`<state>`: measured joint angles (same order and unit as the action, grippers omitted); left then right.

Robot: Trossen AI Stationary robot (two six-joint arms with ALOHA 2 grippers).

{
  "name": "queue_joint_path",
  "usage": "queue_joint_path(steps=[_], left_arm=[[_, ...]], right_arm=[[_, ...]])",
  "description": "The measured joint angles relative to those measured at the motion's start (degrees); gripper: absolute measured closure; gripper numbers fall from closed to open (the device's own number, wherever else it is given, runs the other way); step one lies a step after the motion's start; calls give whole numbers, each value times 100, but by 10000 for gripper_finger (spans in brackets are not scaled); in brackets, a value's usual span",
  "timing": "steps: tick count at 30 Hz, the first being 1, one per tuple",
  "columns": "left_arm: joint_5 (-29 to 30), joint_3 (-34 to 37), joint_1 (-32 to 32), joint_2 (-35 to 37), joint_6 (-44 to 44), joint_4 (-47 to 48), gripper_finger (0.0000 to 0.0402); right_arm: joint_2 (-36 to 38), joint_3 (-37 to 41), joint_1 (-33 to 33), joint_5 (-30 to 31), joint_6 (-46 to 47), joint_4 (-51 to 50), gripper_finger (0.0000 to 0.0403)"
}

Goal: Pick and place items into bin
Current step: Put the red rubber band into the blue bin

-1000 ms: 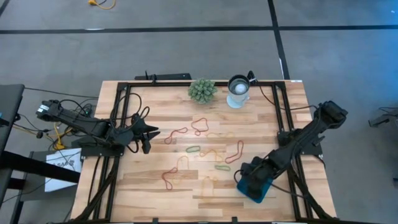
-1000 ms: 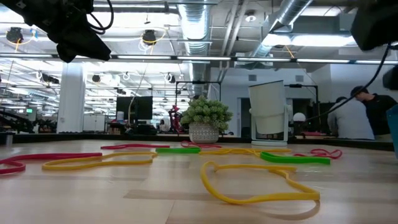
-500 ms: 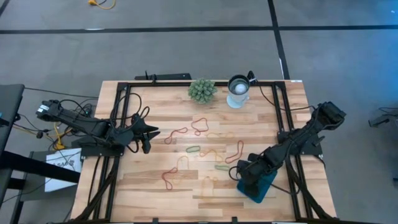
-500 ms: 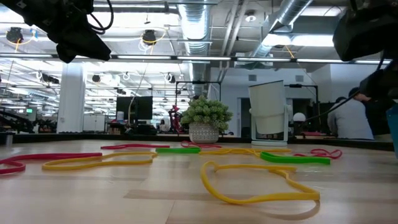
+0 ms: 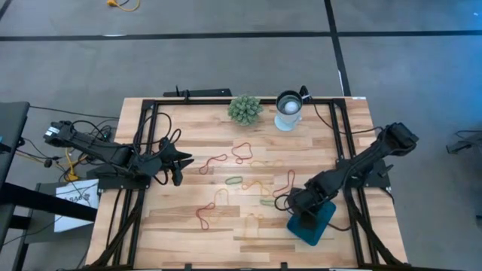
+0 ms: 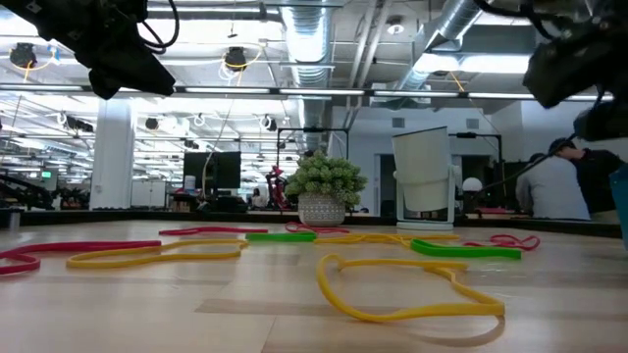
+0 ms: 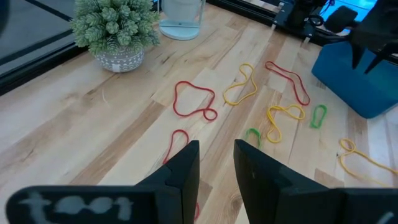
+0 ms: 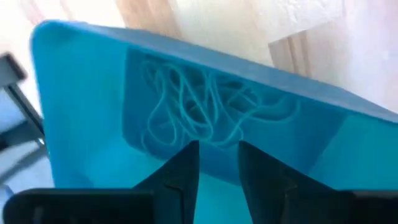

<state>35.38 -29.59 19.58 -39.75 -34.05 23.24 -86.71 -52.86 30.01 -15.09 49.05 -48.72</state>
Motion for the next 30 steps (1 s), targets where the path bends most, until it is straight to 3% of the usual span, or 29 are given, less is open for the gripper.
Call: queue_joint_path(steps=[4,7,17,22,24,30], left_arm=[[0,-2,-1,0,-58,0,313],[-2,-2,1,0,-161,2,313],[-320,-2,-1,-1,-341,35,313],[62,-5,-5,-255,-492,20,313],[323,-8,-57,-509,-489,15,313],[459,-8,-516,-1539,-765,-142,313]], right_arm=[[121,-399,-27,69,-314,-492,301],[374,-728,-7,467,-739,-746,301],[2129,-1067,264,2610,-2638,-705,300],[2953,-737,24,3715,-3081,46,300],[3134,-343,-212,3608,-3450,579,300],[3161,1110,-1261,2189,-4037,2345,300]])
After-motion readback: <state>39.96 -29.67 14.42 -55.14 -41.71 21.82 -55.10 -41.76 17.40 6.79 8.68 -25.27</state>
